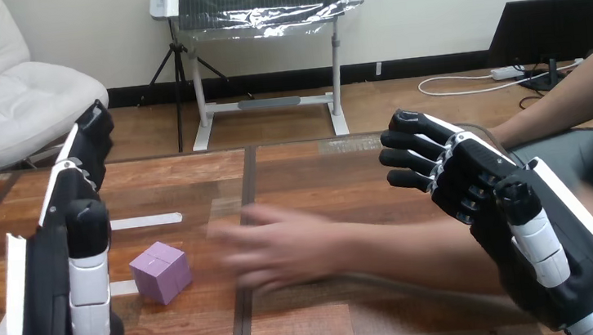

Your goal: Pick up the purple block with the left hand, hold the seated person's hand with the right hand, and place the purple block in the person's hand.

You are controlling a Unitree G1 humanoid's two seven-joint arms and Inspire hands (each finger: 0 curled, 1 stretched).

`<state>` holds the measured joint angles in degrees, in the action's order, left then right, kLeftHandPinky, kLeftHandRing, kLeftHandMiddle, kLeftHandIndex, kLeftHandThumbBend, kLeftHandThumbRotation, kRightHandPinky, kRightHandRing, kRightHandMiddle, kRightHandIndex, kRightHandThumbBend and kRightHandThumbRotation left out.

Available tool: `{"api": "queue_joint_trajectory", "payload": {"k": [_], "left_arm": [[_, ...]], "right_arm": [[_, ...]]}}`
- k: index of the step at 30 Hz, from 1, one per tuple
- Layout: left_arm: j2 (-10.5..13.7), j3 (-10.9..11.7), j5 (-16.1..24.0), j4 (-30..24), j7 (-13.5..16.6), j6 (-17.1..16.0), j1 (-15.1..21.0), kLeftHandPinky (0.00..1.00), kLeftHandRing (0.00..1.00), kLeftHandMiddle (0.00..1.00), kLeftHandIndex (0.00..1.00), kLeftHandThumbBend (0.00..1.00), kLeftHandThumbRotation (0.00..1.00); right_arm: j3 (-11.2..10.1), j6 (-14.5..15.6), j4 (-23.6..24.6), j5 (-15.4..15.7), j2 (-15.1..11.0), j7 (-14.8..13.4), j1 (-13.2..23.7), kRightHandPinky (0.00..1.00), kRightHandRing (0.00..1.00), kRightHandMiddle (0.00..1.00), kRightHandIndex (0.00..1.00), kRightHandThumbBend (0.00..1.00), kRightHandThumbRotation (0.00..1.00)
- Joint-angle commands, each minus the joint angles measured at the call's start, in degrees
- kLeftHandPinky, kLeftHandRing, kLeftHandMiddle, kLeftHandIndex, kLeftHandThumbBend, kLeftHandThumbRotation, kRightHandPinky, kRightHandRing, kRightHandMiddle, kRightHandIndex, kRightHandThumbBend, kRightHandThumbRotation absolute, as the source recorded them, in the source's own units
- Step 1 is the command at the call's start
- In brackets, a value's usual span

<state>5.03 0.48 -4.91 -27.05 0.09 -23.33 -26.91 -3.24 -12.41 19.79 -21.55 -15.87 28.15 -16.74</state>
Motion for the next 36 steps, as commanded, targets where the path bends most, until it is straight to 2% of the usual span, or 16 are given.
{"api": "queue_joint_trajectory", "payload": {"k": [1, 23, 36], "left_arm": [[-1.8, -0.1, -0.1, -0.2, 0.2, -0.9, 1.9, 1.00, 0.95, 0.92, 0.89, 0.76, 1.00], [-1.5, 0.1, -0.1, -0.1, 0.1, -1.0, 1.9, 1.00, 0.94, 0.91, 0.88, 0.76, 1.00], [-1.4, 0.4, 0.4, -0.2, 0.3, -0.8, 2.0, 1.00, 0.93, 0.91, 0.88, 0.76, 1.00]], "right_arm": [[-1.4, -0.8, 1.6, -0.2, -0.5, 0.0, 3.8, 0.85, 0.86, 0.87, 0.87, 0.87, 0.88], [-1.3, -0.7, 1.2, -1.1, -0.7, 1.0, 4.2, 0.86, 0.87, 0.87, 0.87, 0.86, 0.87], [-1.3, -0.6, 1.4, -0.4, -0.6, 0.7, 4.1, 0.85, 0.87, 0.87, 0.87, 0.86, 0.87]]}}
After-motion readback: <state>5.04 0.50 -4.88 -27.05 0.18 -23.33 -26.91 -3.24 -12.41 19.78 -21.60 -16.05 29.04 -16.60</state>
